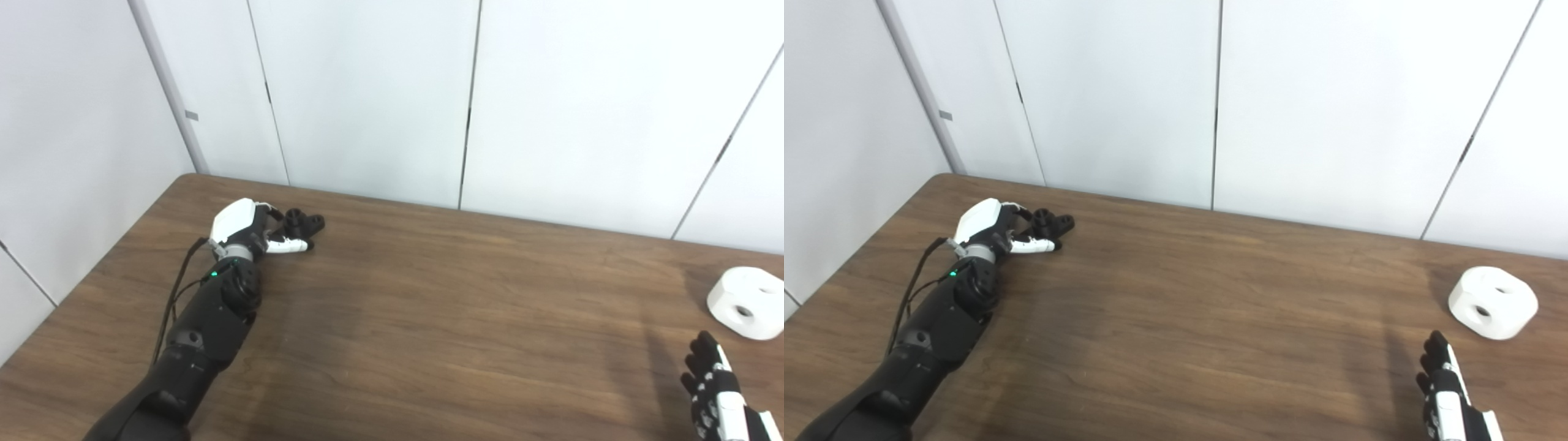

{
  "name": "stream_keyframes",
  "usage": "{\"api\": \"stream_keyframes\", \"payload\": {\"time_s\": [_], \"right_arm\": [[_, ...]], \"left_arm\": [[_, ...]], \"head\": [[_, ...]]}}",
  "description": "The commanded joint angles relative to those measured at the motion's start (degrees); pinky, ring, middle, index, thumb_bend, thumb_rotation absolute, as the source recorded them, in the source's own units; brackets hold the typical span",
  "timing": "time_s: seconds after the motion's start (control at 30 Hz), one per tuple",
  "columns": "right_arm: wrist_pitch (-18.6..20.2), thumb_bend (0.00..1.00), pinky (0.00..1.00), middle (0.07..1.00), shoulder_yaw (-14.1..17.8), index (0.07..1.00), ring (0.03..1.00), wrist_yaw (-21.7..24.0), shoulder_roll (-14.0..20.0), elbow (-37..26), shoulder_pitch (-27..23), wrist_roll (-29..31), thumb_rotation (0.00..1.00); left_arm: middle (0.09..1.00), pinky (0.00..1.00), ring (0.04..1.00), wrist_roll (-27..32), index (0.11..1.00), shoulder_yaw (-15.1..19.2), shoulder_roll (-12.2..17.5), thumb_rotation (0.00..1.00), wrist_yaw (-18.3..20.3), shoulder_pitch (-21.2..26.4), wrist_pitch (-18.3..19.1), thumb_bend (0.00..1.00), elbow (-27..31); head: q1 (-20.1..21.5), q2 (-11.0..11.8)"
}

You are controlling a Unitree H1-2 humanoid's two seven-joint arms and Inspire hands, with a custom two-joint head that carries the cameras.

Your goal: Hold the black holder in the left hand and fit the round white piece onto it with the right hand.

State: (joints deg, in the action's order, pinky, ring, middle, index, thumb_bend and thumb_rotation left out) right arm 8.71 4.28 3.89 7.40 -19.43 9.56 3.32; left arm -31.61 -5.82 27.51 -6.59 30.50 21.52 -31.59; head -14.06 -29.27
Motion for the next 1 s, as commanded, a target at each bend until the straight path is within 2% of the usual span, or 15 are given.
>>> {"api": "stream_keyframes", "payload": {"time_s": [0.0, 0.37, 0.47, 0.5, 0.53, 0.6, 0.73, 0.97], "right_arm": [[-0.9, 0.44, 1.00, 1.000, 0.2, 1.000, 1.000, -0.4, -0.5, -2.3, 0.0, 0.4, 1.00], [-0.4, 0.47, 1.00, 1.000, 0.4, 1.000, 1.000, -0.1, -0.1, -2.4, 0.0, 1.0, 1.00], [-0.9, 0.46, 1.00, 1.000, 0.5, 1.000, 1.000, 0.1, 0.0, -2.2, 0.1, 1.6, 1.00], [-1.1, 0.46, 1.00, 1.000, 0.5, 1.000, 1.000, 0.2, 0.1, -2.1, 0.0, 1.7, 1.00], [-1.1, 0.45, 1.00, 1.000, 0.5, 1.000, 1.000, 0.1, 0.1, -2.1, 0.0, 1.7, 1.00], [-1.1, 0.46, 1.00, 1.000, 0.5, 1.000, 1.000, 0.0, 0.1, -2.1, 0.0, 1.3, 1.00], [-0.5, 0.46, 1.00, 1.000, 0.5, 1.000, 1.000, 0.0, 0.3, -2.4, 0.1, 1.2, 1.00], [-0.6, 0.48, 1.00, 1.000, 0.9, 1.000, 1.000, 0.1, 0.2, -2.5, 0.0, 2.1, 1.00]], "left_arm": [[0.927, 1.00, 1.000, -0.2, 0.735, 0.1, 1.2, 0.32, -0.8, 2.2, -0.1, 0.88, 0.7], [0.894, 1.00, 0.977, -0.5, 0.683, 0.2, 1.5, 0.22, -2.1, 1.4, -0.2, 0.86, 1.0], [0.858, 1.00, 0.959, 0.5, 0.619, 1.1, 1.1, 0.14, -3.5, 1.2, -1.4, 0.83, 0.6], [0.843, 1.00, 0.951, 0.9, 0.541, 1.4, 1.0, 0.09, -4.0, 1.1, -2.1, 0.65, 0.4], [0.830, 1.00, 0.940, 1.2, 0.513, 1.6, 0.9, 0.08, -4.5, 1.0, -2.9, 0.59, 0.2], [0.786, 1.00, 0.903, 1.7, 0.488, 1.7, 0.8, 0.05, -5.1, 0.9, -4.1, 0.54, -0.2], [0.765, 1.00, 0.882, 1.6, 0.484, 1.0, 1.0, 0.05, -4.8, 1.3, -4.4, 0.52, -1.1], [0.787, 1.00, 0.882, 1.6, 0.485, 0.3, 0.8, 0.05, -4.0, 1.5, -3.7, 0.52, -1.0]], "head": [[-0.2, -0.1], [-0.4, -0.5], [-0.2, -0.8], [-0.2, -0.8], [-0.2, -0.8], [-0.2, -0.8], [-0.2, -0.9], [0.2, -1.0]]}}
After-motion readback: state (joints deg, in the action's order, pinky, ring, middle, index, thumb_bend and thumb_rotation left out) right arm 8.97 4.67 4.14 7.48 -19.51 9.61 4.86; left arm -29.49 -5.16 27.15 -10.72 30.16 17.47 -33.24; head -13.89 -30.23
